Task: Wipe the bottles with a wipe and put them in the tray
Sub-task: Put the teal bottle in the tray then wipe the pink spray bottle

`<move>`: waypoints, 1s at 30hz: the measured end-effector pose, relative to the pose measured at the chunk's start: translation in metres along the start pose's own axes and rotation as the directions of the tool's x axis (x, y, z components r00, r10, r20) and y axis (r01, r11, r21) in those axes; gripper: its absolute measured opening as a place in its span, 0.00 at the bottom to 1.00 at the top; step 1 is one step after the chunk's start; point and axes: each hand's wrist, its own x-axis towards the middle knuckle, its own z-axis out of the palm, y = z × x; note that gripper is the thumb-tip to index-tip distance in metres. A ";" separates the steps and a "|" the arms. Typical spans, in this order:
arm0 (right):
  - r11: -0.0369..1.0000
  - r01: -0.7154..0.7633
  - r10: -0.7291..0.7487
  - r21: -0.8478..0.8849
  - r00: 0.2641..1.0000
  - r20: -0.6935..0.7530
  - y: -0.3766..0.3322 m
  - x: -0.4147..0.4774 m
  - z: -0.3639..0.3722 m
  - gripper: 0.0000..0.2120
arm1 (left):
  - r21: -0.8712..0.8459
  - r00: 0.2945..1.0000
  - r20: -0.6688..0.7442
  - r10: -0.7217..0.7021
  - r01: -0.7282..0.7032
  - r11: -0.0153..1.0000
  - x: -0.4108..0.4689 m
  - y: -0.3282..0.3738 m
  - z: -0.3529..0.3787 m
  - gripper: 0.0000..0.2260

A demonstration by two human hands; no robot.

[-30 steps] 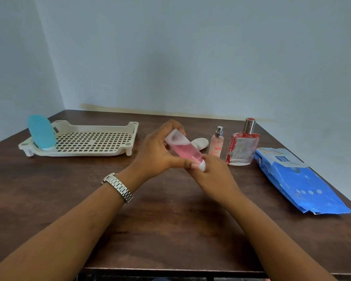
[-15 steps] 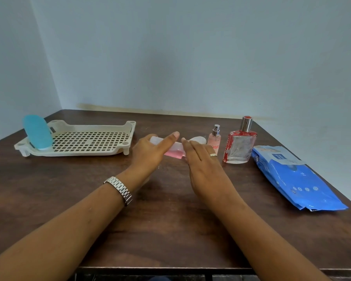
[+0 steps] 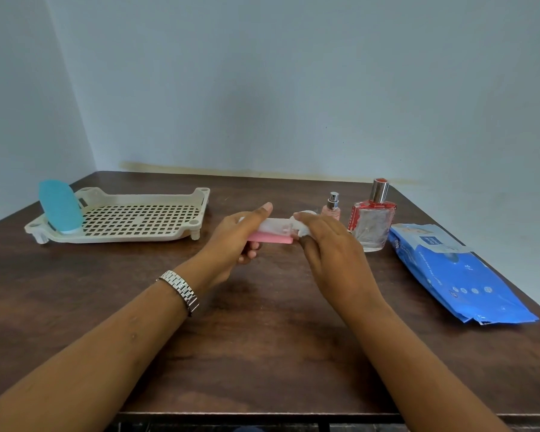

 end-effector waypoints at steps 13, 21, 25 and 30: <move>0.544 -0.447 0.589 0.710 0.806 0.057 0.007 0.009 -0.011 0.09 | 0.188 0.894 0.431 0.120 -0.220 0.957 -0.006 -0.003 0.003 0.19; 0.342 -0.424 0.516 0.838 0.830 0.209 -0.001 0.008 -0.007 0.09 | 0.151 0.824 0.557 0.100 -0.219 0.964 -0.010 -0.013 0.016 0.17; 0.365 -0.507 0.480 0.781 0.821 0.309 -0.003 0.005 -0.006 0.13 | 0.152 0.804 0.584 0.109 -0.240 0.959 -0.012 -0.012 0.018 0.15; 0.420 -0.460 0.517 0.782 0.830 0.210 -0.001 0.008 -0.005 0.07 | 0.144 0.801 0.589 0.107 -0.234 0.961 -0.012 -0.013 0.019 0.12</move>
